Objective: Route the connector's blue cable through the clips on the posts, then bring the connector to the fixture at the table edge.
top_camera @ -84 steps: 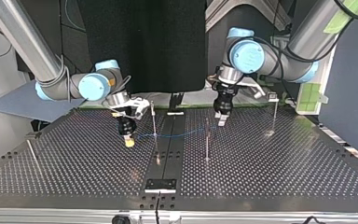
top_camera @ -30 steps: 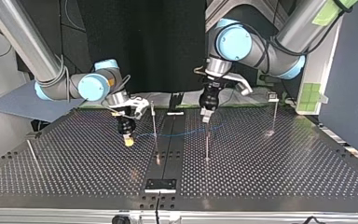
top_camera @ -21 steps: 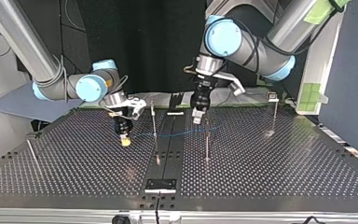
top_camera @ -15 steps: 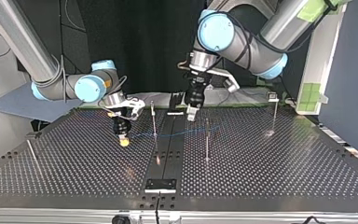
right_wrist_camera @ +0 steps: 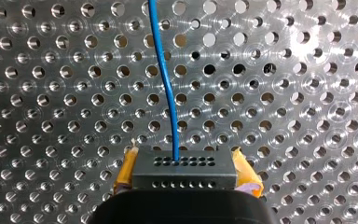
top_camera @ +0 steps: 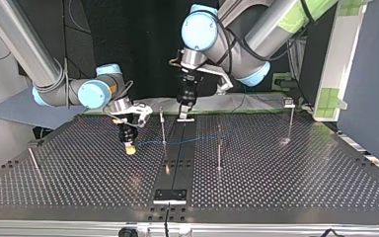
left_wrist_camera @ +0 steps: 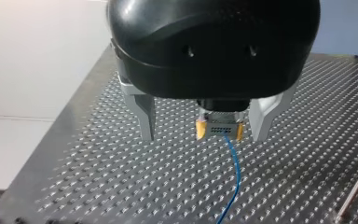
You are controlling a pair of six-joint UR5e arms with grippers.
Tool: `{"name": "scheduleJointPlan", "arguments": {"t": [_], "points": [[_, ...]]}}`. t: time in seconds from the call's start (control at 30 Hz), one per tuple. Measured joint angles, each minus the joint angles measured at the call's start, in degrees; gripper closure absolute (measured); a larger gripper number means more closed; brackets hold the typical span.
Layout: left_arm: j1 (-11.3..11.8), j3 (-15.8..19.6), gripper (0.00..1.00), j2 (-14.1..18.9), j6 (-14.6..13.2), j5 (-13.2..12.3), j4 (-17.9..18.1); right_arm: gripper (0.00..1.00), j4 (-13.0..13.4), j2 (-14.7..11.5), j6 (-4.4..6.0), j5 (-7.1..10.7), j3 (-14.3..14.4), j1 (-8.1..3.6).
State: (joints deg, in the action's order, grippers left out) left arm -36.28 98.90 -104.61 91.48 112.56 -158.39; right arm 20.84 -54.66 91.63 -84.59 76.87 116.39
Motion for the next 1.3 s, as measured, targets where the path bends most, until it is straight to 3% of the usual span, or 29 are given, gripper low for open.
{"name": "scheduleJointPlan", "arguments": {"t": [0.23, 0.43, 0.7, 1.13, 1.3], "points": [[-0.6, -3.1, 0.00, -3.1, -0.8, 3.1, -0.4, 1.00, 0.0, 0.1, -0.03, 0.13, 0.0, -0.04], [0.5, -5.8, 0.00, -5.4, -1.5, 5.8, -0.8, 1.00, 0.0, 0.2, -0.03, 0.29, 0.0, 0.01], [2.5, -9.2, 0.00, -5.8, -2.1, 9.8, -0.9, 1.00, -0.1, 0.2, -0.03, 0.38, 0.0, 0.29], [2.4, -10.1, 0.00, -7.9, -2.0, 15.7, -2.3, 1.00, -0.2, 0.2, 0.05, 0.38, 0.0, 0.38], [1.5, -10.1, 0.00, -9.7, -1.3, 16.0, -1.6, 1.00, -0.3, 0.3, 0.01, 0.38, 0.0, 0.37]]}}
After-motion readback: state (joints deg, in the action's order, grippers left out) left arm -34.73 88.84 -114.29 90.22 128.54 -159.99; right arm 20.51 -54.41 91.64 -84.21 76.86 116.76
